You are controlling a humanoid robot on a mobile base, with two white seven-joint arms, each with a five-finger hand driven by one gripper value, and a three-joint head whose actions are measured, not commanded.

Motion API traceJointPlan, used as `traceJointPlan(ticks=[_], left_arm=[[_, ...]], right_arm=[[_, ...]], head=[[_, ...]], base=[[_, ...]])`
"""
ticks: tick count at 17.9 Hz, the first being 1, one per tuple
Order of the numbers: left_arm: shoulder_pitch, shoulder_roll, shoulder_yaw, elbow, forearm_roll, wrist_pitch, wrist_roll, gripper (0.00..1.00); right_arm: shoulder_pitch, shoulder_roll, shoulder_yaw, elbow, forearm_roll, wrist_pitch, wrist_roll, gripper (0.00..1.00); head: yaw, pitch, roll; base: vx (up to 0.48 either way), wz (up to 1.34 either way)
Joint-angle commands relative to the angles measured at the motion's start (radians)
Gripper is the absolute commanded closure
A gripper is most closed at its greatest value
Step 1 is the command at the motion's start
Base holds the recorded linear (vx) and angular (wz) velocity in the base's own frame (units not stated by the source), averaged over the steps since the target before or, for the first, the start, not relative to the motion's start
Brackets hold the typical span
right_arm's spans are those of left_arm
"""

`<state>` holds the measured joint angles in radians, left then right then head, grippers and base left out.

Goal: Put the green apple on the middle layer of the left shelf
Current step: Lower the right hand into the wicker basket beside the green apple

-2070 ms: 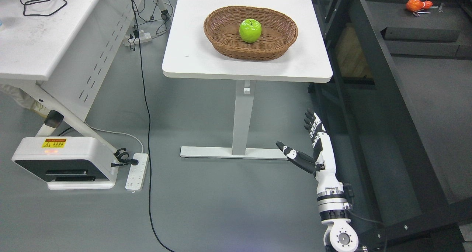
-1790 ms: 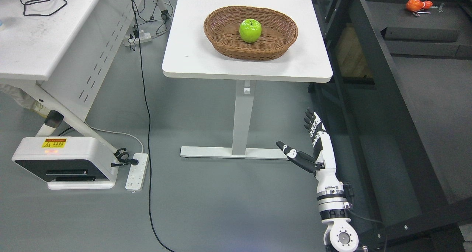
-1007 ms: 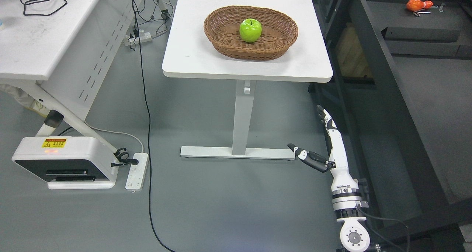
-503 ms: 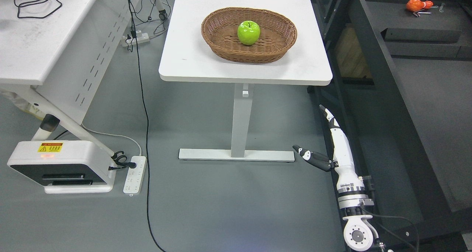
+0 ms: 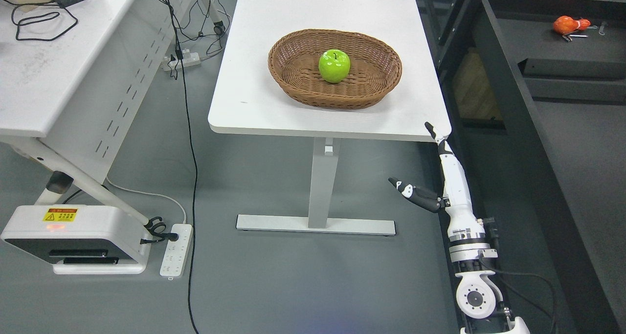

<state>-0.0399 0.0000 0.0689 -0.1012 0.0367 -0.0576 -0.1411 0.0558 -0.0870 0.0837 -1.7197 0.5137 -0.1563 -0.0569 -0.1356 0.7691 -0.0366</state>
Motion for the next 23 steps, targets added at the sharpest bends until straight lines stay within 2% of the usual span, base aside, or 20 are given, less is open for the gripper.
traceJointPlan(ticks=[1, 13, 18, 23], left_arm=[[0.000, 0.017, 0.000, 0.000, 0.000, -0.001, 0.000, 0.00], [0.000, 0.017, 0.000, 0.000, 0.000, -0.001, 0.000, 0.00], [0.000, 0.017, 0.000, 0.000, 0.000, 0.001, 0.000, 0.00], [0.000, 0.017, 0.000, 0.000, 0.000, -0.001, 0.000, 0.00]], right_arm=[[-0.037, 0.022, -0.002, 0.000, -0.009, 0.001, 0.002, 0.00], [-0.094, 0.018, 0.024, 0.060, -0.003, 0.020, 0.055, 0.00], [-0.103, 0.010, 0.025, 0.087, 0.000, 0.037, 0.202, 0.00], [-0.079, 0.012, 0.047, 0.106, 0.005, 0.037, 0.216, 0.00]], head=[[0.0000, 0.000, 0.000], [0.0000, 0.000, 0.000], [0.0000, 0.000, 0.000], [0.0000, 0.000, 0.000]], base=[[0.184, 0.09], [0.208, 0.15], [0.226, 0.01], [0.177, 0.00]])
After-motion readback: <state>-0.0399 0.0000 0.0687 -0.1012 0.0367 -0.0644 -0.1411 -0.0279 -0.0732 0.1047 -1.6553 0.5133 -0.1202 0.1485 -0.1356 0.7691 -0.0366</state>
